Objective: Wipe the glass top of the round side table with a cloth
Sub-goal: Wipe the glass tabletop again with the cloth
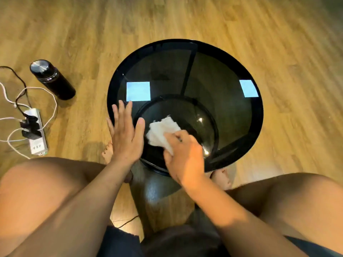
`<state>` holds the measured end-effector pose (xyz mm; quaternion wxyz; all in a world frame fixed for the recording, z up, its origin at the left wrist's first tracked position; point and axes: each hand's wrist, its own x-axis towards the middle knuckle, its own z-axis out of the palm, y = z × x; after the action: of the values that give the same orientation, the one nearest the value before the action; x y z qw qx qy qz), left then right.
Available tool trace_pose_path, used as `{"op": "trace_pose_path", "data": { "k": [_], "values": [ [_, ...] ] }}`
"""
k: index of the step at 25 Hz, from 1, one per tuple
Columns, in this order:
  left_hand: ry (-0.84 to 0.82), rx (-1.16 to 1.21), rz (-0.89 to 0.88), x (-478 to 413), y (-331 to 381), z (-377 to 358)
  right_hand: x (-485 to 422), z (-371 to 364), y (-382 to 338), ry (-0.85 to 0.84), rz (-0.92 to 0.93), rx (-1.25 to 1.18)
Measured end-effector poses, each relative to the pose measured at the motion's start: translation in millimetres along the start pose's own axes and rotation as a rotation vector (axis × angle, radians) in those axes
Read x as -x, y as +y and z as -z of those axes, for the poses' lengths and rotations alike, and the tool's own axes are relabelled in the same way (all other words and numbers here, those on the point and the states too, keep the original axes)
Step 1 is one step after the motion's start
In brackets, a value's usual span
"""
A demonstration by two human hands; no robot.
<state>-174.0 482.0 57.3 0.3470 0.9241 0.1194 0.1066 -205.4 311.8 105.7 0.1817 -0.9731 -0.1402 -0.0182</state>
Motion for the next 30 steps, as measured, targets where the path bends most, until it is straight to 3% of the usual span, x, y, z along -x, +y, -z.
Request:
{"op": "trace_pose_path", "data": {
  "k": [2, 5, 9, 12, 14, 16, 21, 24, 27, 30],
  "values": [
    [0.063, 0.143, 0.026, -10, 0, 5, 9, -9, -32, -0.053, 0.178, -0.051],
    [0.019, 0.147, 0.057, -20, 5, 6, -10, 4, 13, -0.149, 0.239, 0.024],
    [-0.033, -0.092, -0.026, -16, 7, -2, -37, 40, 132, -0.057, 0.013, 0.212],
    [-0.017, -0.14, -0.045, -17, 3, -3, -66, 63, 192, 0.012, -0.284, 0.322],
    [0.019, -0.132, -0.045, -16, 2, -6, -77, 61, 193, 0.055, -0.493, 0.257],
    [0.06, -0.088, -0.035, -13, 3, -8, -73, 42, 156, 0.096, -0.531, 0.223],
    [0.131, 0.157, -0.019, -16, 4, -3, -40, -31, -26, -0.032, -0.013, 0.106],
    [0.136, 0.221, -0.007, -21, 1, 2, -49, -22, -23, -0.103, 0.242, 0.01],
    [0.087, 0.053, -0.075, -21, -3, -1, -79, 17, 92, -0.023, -0.002, 0.179],
    [0.093, -0.023, -0.057, -21, -5, -6, -109, 69, 210, 0.022, -0.419, 0.305]
  ]
}}
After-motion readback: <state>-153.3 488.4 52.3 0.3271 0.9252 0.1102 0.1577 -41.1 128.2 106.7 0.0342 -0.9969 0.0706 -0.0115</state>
